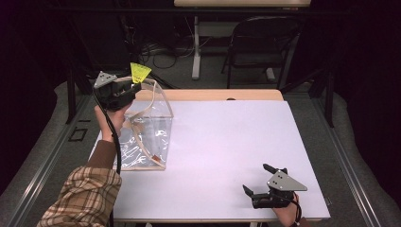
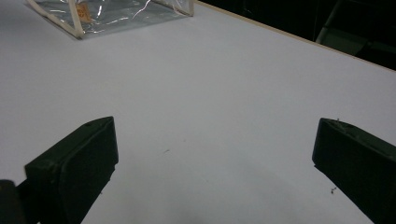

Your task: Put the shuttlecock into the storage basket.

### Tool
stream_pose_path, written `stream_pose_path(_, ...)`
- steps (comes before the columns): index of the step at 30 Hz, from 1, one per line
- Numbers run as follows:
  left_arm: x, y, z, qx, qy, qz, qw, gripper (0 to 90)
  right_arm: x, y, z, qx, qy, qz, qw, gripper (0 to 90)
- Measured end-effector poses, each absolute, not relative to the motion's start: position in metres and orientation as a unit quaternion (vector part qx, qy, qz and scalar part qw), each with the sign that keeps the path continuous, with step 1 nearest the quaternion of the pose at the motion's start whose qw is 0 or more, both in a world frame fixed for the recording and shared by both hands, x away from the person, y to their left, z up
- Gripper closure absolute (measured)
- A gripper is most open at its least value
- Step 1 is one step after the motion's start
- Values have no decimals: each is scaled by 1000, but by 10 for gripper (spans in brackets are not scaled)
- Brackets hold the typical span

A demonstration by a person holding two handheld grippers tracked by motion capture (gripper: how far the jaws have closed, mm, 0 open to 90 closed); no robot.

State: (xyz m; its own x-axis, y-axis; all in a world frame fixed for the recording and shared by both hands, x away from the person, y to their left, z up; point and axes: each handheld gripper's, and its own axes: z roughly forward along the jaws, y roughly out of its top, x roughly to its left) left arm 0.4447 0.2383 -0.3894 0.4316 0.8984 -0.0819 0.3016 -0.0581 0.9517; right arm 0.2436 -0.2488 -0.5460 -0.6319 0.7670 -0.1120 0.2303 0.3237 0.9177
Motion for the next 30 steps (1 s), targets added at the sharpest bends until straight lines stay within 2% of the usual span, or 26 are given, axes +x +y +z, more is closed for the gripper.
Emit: stream_pose_path(30, 444, 251, -411, 668, 467, 275, 509, 651, 244, -249, -547, 323, 767, 482, 273, 0)
